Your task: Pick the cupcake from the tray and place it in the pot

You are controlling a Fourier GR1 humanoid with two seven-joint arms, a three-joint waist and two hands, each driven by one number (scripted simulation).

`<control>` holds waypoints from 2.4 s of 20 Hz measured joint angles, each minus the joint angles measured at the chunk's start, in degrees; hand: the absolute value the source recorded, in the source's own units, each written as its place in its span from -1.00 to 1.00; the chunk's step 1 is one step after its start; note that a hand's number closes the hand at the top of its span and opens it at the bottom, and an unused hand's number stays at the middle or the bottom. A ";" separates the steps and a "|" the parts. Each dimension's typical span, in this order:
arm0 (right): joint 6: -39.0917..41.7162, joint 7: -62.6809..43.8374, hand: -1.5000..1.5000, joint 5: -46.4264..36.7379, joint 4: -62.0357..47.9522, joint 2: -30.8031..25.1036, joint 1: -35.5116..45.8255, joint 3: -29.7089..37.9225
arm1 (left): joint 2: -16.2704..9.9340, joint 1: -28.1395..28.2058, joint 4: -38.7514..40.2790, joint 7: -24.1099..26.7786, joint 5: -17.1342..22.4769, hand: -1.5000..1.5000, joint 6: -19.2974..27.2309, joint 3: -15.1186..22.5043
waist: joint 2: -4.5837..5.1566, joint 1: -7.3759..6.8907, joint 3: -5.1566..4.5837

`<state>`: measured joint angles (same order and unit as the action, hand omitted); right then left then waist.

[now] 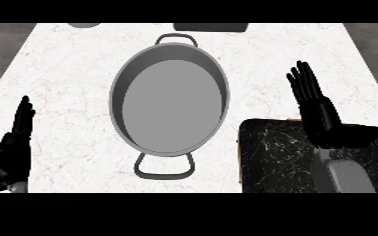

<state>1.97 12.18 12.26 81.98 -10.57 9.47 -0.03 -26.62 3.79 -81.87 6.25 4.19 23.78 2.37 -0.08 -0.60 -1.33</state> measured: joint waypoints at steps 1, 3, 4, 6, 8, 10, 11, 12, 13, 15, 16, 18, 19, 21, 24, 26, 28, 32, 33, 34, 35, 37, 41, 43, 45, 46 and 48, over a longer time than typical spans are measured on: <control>-0.78 -1.12 1.00 -0.07 0.88 -0.17 -1.23 0.29 | 0.09 -0.12 0.08 -0.05 0.13 0.00 -0.27 -0.11 | -0.03 0.28 0.27; -3.30 -4.06 1.00 -0.37 1.76 -1.25 -5.10 2.01 | -0.08 1.00 0.21 -0.03 0.59 0.00 -1.23 -0.13 | -0.18 1.19 0.62; -4.72 -5.91 1.00 -0.44 1.71 -2.23 -7.30 3.45 | -0.13 1.49 -0.10 -0.39 0.69 0.00 -1.49 0.04 | -0.29 1.87 0.74; -7.45 -9.04 1.00 -0.52 0.46 -4.66 -12.21 7.24 | -0.88 1.81 -0.29 -1.27 1.05 0.00 -2.22 -0.19 | -0.30 3.70 0.89; -11.14 -8.90 -1.00 -7.53 -0.71 -11.22 -15.97 9.35 | -0.85 2.27 -0.30 -1.87 1.44 0.00 -2.81 0.06 | 0.08 5.25 0.47; -16.54 -6.92 -1.00 -13.12 0.03 -14.76 -19.49 11.95 | -1.03 2.46 -0.42 -2.88 2.12 0.00 -3.91 0.32 | -0.16 6.24 0.60; -18.90 -5.66 -1.00 -15.33 1.07 -15.69 -21.86 12.96 | -1.20 2.75 -0.57 -3.42 2.50 0.00 -4.47 0.38 | -0.33 6.42 0.69; -21.15 -4.38 -1.00 -16.97 2.96 -15.67 -24.34 13.63 | -1.33 2.55 -0.80 -4.17 2.93 0.00 -5.06 0.42 | -0.44 6.47 0.77; -23.31 -3.12 -1.00 -18.13 5.17 -14.83 -27.23 14.13 | -1.82 2.49 -1.39 -5.06 3.32 0.00 -5.78 0.42 | -0.54 6.29 0.85; -26.54 -1.06 -1.00 -19.68 10.69 -12.50 -33.56 14.61 | -2.19 2.17 -2.05 -6.36 3.53 0.00 -6.80 0.82 | -0.54 5.59 0.98; -27.24 -1.26 -1.00 -20.20 14.30 -11.80 -36.84 14.71 | -2.22 2.10 -2.25 -6.60 3.79 0.00 -7.38 0.87 | -0.50 5.11 1.03; -27.81 -2.89 -1.00 -21.76 21.52 -10.70 -43.33 14.20 | -2.14 1.48 -2.44 -6.90 3.60 0.00 -8.01 1.24 | -0.37 4.32 1.06; -27.36 -4.65 -1.00 -22.32 24.55 -10.94 -45.71 14.30 | -2.63 1.31 -3.07 -7.55 3.90 0.00 -8.78 1.08 | -0.30 3.77 1.08; -26.10 -9.41 -1.00 -24.22 30.09 -11.68 -49.42 13.63 | -2.64 0.89 -3.89 -8.50 3.71 0.00 -9.32 1.51 | -0.15 2.85 1.12; -22.72 -18.01 -1.00 -26.54 37.08 -14.34 -52.22 13.35 | -2.18 0.10 -3.91 -8.94 3.49 0.00 -9.92 1.85 | 0.07 1.82 1.14; -19.31 -23.85 -1.00 -26.69 40.77 -17.07 -52.73 13.93 | -2.06 -0.17 -4.70 -9.51 3.19 0.00 -10.17 2.18 | 0.14 1.24 1.15; -16.02 -30.37 -1.00 -27.15 43.36 -19.69 -51.66 13.38 | -2.19 -0.69 -4.70 -9.82 2.97 0.00 -10.74 2.34 | 0.28 0.60 1.15; -7.60 -42.78 -1.00 -26.19 46.39 -26.50 -49.72 12.50 | -1.82 -2.80 -4.81 -11.55 2.64 0.00 -11.06 2.93 | 0.59 -0.37 1.13; -5.54 -45.49 -1.00 -25.55 46.18 -28.11 -48.47 11.94 | -1.59 -3.76 -4.43 -11.80 2.27 0.00 -10.94 3.16 | 0.69 -0.59 1.13; -3.70 -48.53 -1.00 -25.01 46.05 -29.42 -47.26 11.13 | -1.17 -3.74 -4.40 -11.55 1.90 0.00 -10.77 3.54 | 0.76 -0.98 1.13; -1.73 -51.16 -1.00 -24.07 46.05 -30.54 -46.29 10.30 | -1.10 -4.10 -4.14 -11.61 1.80 0.00 -10.72 3.41 | 0.76 -1.05 1.14; 2.00 -56.82 -1.00 -21.48 45.78 -32.83 -43.24 9.07 | -1.37 -4.18 -4.24 -11.91 2.01 0.00 -11.27 3.12 | 0.74 -1.42 1.17; 7.36 -66.11 -1.00 -16.37 43.62 -35.05 -35.00 5.60 | -0.89 -4.22 -4.26 -12.46 1.42 0.00 -11.30 2.97 | 0.58 -1.32 1.23; 8.61 -68.67 -1.00 -15.38 41.66 -34.61 -30.69 3.14 | -0.97 -2.97 -4.67 -11.78 1.47 0.00 -11.76 2.23 | 0.46 -1.14 1.25; 9.15 -70.51 -1.00 -14.43 40.13 -34.22 -26.63 1.16 | -0.63 -2.45 -5.84 -12.73 0.88 0.00 -11.41 2.15 | 0.37 -0.93 1.28; 9.42 -70.99 -1.00 -14.05 39.57 -34.04 -25.35 0.53 | -0.31 -2.67 -6.55 -13.63 0.60 0.00 -11.20 2.20 | 0.32 -0.73 1.29; 10.02 -71.55 -1.00 -13.79 37.04 -34.15 -22.40 -0.66 | 0.35 -2.69 -5.66 -12.80 0.14 0.00 -11.41 2.05 | 0.29 -0.51 1.29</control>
<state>11.99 -59.37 -1.53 119.02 -44.72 -12.94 -0.69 -26.27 1.10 -87.53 -6.55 4.33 12.37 4.42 0.21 -1.12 -0.04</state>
